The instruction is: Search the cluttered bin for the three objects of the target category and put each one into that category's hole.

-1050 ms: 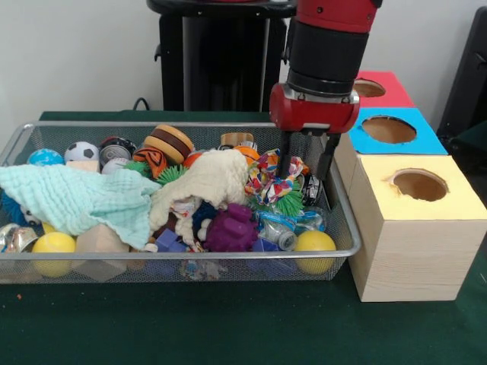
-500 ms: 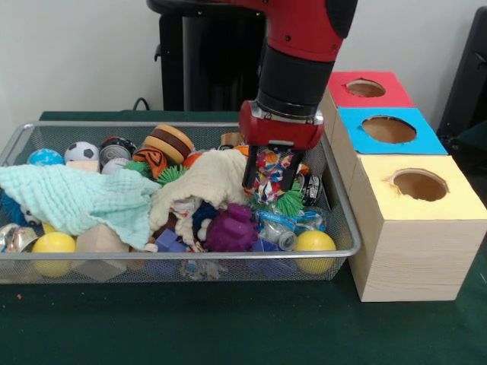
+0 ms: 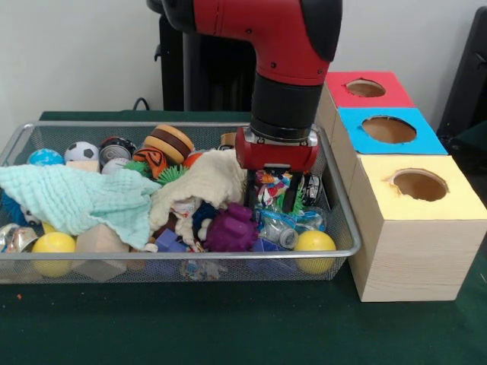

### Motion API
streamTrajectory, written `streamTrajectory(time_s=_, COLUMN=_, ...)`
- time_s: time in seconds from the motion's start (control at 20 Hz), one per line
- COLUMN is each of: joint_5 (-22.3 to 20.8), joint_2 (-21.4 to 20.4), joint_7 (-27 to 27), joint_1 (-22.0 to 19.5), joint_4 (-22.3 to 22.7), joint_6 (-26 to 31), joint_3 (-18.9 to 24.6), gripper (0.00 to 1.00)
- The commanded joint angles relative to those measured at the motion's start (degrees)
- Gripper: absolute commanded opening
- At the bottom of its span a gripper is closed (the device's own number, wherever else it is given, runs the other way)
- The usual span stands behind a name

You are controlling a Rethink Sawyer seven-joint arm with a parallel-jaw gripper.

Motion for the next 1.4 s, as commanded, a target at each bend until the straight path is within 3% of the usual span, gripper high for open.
streamTrajectory(time_s=0.05, joint_5=2.96, joint_2=-0.05, joint_7=10.02, joint_1=-2.09, joint_4=3.94, joint_6=-3.81, joint_3=9.04, gripper=1.0)
streamTrajectory(time_s=0.7, joint_5=3.21, joint_2=-2.25, joint_7=9.85, joint_1=-0.55, joint_4=3.35, joint_6=-1.49, joint_3=8.45, gripper=1.0)
streamTrajectory(time_s=0.95, joint_5=1.81, joint_2=-2.86, joint_7=8.98, joint_1=1.44, joint_4=1.06, joint_6=-1.68, joint_3=5.38, gripper=1.0)
streamTrajectory(time_s=1.4, joint_5=-1.66, joint_2=-0.09, joint_7=7.8, joint_1=3.78, joint_4=-1.85, joint_6=-5.02, joint_3=-0.3, gripper=1.0)
